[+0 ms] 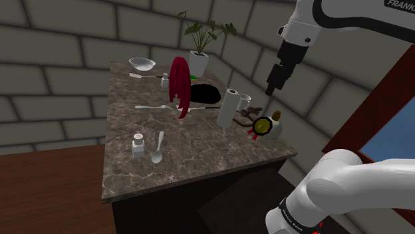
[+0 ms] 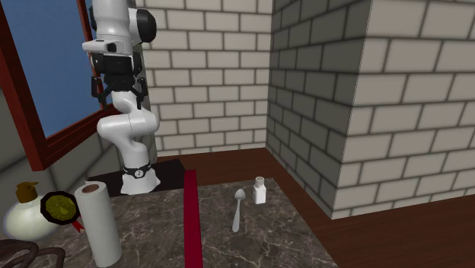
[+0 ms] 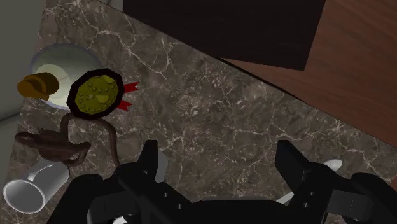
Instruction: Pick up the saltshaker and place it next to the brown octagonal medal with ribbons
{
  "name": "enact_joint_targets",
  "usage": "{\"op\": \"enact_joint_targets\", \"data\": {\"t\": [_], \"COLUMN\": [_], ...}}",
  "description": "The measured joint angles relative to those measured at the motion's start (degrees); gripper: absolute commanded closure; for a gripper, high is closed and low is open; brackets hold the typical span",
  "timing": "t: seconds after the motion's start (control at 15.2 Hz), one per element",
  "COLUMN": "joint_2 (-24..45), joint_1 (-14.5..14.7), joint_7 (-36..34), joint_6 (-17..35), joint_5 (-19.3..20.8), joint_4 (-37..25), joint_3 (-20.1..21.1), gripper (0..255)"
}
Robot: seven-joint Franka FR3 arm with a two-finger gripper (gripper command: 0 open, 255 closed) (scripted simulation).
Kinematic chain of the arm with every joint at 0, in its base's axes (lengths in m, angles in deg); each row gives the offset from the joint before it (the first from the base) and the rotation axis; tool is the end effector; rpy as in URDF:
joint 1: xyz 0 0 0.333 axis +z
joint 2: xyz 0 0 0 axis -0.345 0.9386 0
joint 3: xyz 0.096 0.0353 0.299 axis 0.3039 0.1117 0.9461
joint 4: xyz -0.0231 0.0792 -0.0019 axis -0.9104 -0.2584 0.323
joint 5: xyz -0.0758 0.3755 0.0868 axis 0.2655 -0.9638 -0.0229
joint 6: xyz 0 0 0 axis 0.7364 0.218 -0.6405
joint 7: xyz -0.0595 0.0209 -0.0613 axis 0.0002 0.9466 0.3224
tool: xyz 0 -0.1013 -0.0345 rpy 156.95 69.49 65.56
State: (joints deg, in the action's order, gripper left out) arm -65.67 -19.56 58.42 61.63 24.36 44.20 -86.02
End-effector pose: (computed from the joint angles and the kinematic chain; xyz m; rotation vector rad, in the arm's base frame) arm 0.2890 -0.0045 0.6209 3.0775 0.2081 -0.0023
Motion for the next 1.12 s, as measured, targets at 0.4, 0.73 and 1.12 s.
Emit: {"op": "enact_joint_targets", "data": {"t": [0.4,0.73,1.12], "joint_2": [3.6,9.1,17.8], "joint_1": [1.1,2.4,3.4], "joint_7": [-4.5,-10.4,-17.8], "joint_6": [4.5,10.1,16.3], "joint_5": [-2.4,-4.8,-6.1], "joint_4": [1.1,1.0,-1.4], "joint_3": [4.2,9.6,16.2], "gripper": [0,0,0]}}
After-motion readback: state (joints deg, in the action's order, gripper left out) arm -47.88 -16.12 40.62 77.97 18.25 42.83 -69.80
